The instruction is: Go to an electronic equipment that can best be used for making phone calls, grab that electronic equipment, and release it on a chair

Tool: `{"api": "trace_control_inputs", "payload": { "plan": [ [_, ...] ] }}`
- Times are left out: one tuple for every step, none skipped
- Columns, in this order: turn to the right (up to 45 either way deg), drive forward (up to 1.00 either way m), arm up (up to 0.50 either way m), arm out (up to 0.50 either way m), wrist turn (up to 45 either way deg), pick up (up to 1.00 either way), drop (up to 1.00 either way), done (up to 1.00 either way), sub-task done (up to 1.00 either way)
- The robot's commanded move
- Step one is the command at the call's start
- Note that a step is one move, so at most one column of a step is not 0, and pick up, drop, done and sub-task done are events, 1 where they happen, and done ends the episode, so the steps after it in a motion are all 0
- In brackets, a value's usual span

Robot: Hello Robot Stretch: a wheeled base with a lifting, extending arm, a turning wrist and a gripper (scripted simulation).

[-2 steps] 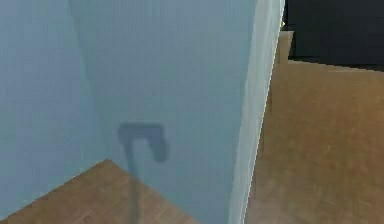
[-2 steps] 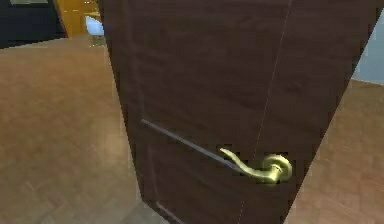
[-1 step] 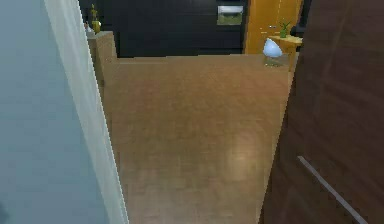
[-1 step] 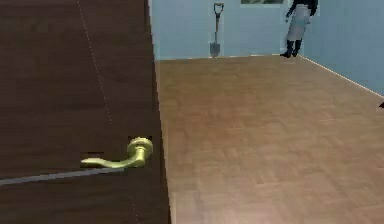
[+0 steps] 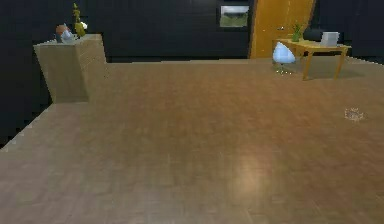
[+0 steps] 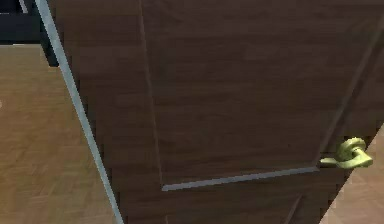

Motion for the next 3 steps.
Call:
{"api": "trace_control_inputs", "payload": {
  "plan": [
    [-18.0, 0.00, 0.00, 0.00, 0.0, 0.00, 0.00, 0.00, 0.00],
    [0.0, 1.00, 0.00, 0.00, 0.0, 0.00, 0.00, 0.00, 0.00],
    [0.0, 1.00, 0.00, 0.00, 0.0, 0.00, 0.00, 0.00, 0.00]
  ]
}}
